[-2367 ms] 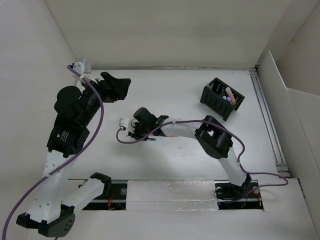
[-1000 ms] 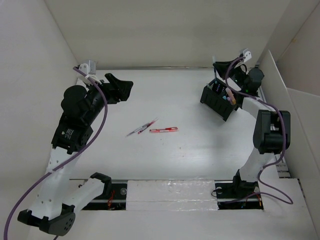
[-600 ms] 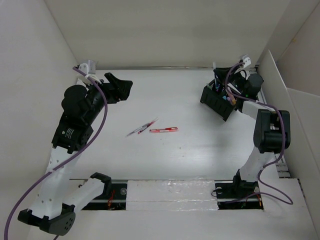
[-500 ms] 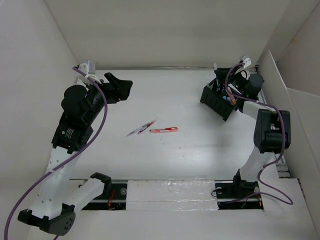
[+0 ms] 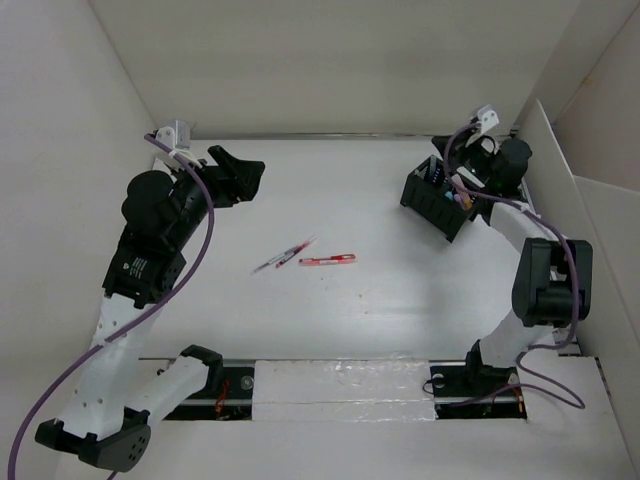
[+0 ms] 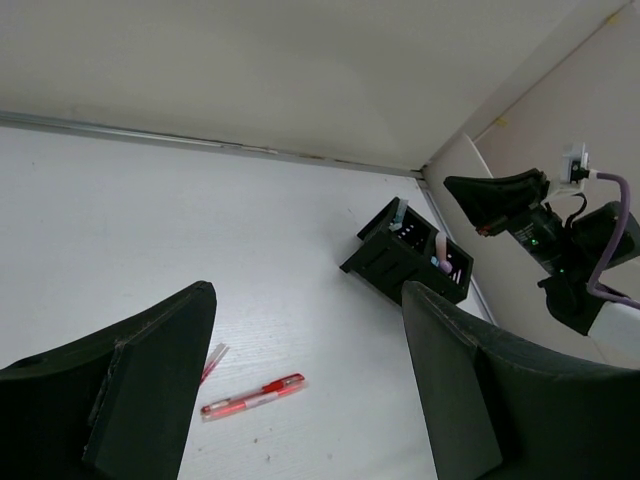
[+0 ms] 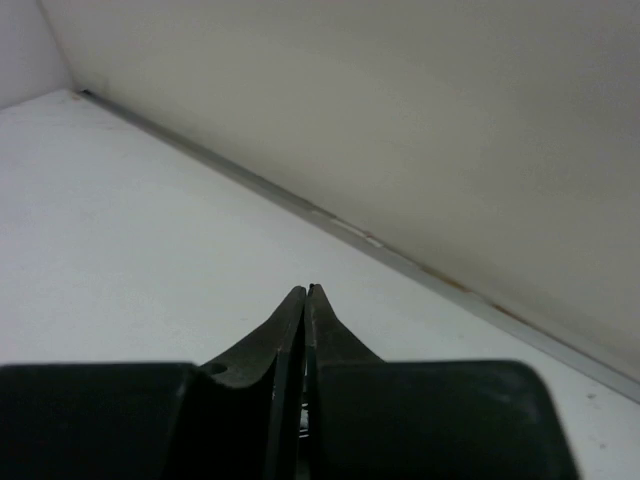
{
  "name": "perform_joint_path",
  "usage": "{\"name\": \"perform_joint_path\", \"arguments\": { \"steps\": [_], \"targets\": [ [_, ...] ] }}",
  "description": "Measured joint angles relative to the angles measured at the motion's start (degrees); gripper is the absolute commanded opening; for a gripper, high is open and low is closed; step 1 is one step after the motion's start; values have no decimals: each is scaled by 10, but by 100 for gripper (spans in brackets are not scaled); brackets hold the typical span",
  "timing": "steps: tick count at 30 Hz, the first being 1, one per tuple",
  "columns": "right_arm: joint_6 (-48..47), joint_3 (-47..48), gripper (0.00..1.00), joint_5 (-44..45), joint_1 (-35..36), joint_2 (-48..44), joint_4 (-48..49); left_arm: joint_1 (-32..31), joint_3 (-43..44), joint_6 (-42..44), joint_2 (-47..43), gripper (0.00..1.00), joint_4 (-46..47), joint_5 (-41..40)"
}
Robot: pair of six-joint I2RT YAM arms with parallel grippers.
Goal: Organize the desk
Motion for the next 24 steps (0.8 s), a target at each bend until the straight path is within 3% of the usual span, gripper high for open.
{"name": "perform_joint_path", "arguments": {
  "steps": [3, 8, 11, 13, 15, 24],
  "targets": [
    [-89, 14, 0, 22, 54, -50, -116, 0, 0, 0, -2, 71, 0, 0],
    [-259, 85, 0, 70, 256, -75, -305, 0, 11, 0, -3, 71, -13, -10],
    [-332, 114, 20, 83, 366, -53, -391, 0, 39, 0, -3, 71, -21, -25],
    [-388, 134, 40, 96, 407, -29, -469, 0, 60, -1, -6, 71, -20, -32],
    [-416, 189, 45, 104, 467, 30, -520, 0, 74, -4, -11, 71, -16, -35],
    [-536, 485, 48, 205, 602, 280, -754, 0, 81, -14, -28, 71, -3, -33]
  ]
}}
